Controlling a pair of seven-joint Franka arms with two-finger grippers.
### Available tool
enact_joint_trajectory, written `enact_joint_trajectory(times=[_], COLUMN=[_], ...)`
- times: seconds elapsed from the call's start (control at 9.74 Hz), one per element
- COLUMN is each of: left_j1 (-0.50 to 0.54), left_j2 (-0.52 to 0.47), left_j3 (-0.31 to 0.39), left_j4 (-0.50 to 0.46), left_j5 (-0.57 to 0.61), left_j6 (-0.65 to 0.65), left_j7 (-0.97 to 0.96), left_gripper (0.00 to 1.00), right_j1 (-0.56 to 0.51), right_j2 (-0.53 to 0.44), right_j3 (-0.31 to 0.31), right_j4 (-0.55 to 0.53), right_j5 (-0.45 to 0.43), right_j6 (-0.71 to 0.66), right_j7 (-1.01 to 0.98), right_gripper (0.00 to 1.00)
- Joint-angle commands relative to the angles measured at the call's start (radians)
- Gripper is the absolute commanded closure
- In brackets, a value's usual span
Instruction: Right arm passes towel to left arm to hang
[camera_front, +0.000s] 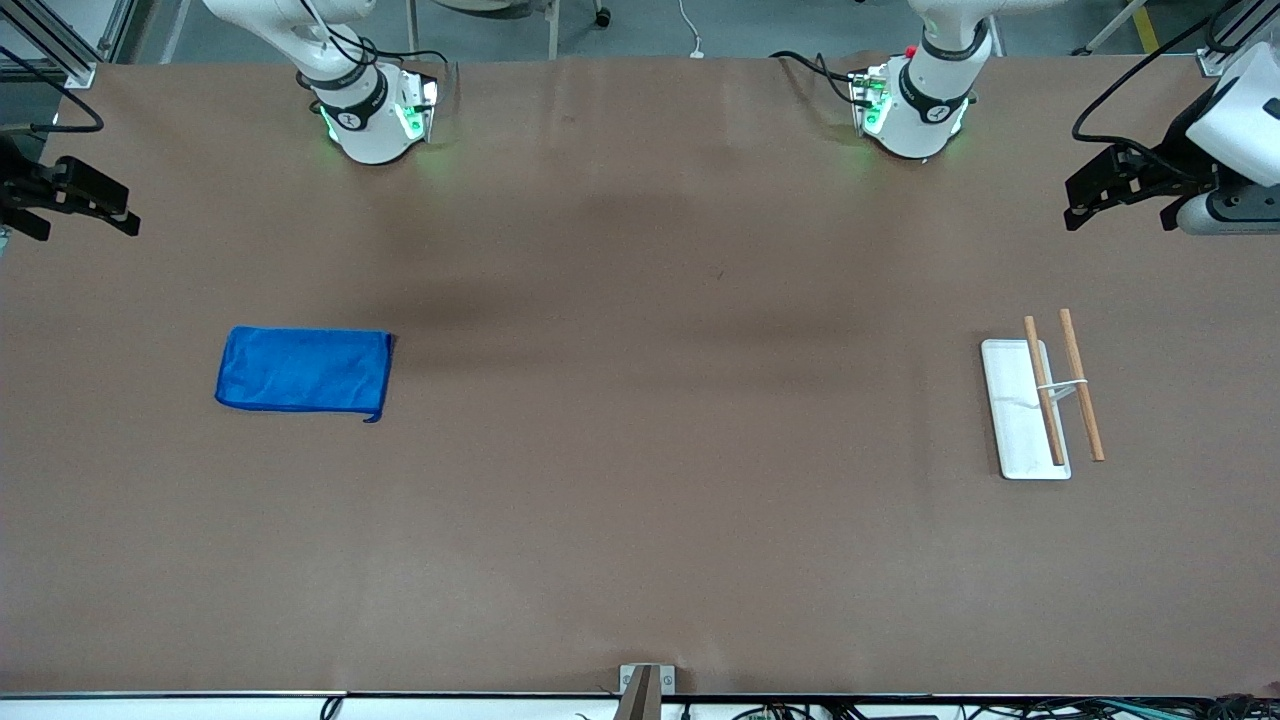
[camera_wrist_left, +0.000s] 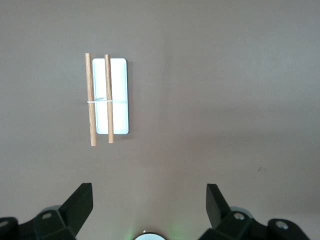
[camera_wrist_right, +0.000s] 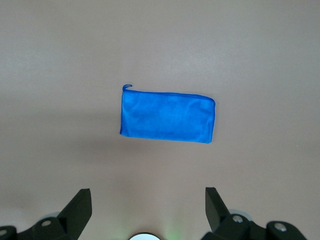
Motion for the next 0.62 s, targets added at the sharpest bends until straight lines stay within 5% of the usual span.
enact_joint_trajectory(times=[0.0,0.51], left_j1=[-0.001,0.002], left_j2=[0.02,0.02], left_j3=[-0.003,-0.002], left_j4=[-0.004,-0.003], left_j5=[0.008,0.005], left_j6=[-0.003,-0.003], left_j7=[0.007,0.01], left_gripper=[0.0,0.0], right_j1=[0.016,0.005], right_j2=[0.006,0.008], right_j3=[-0.008,-0.009], right_j4=[0.011,-0.035], right_j5=[-0.008,-0.011], right_j6=[-0.001,0.065], right_j7=[-0.007,-0.007], right_gripper=[0.0,0.03])
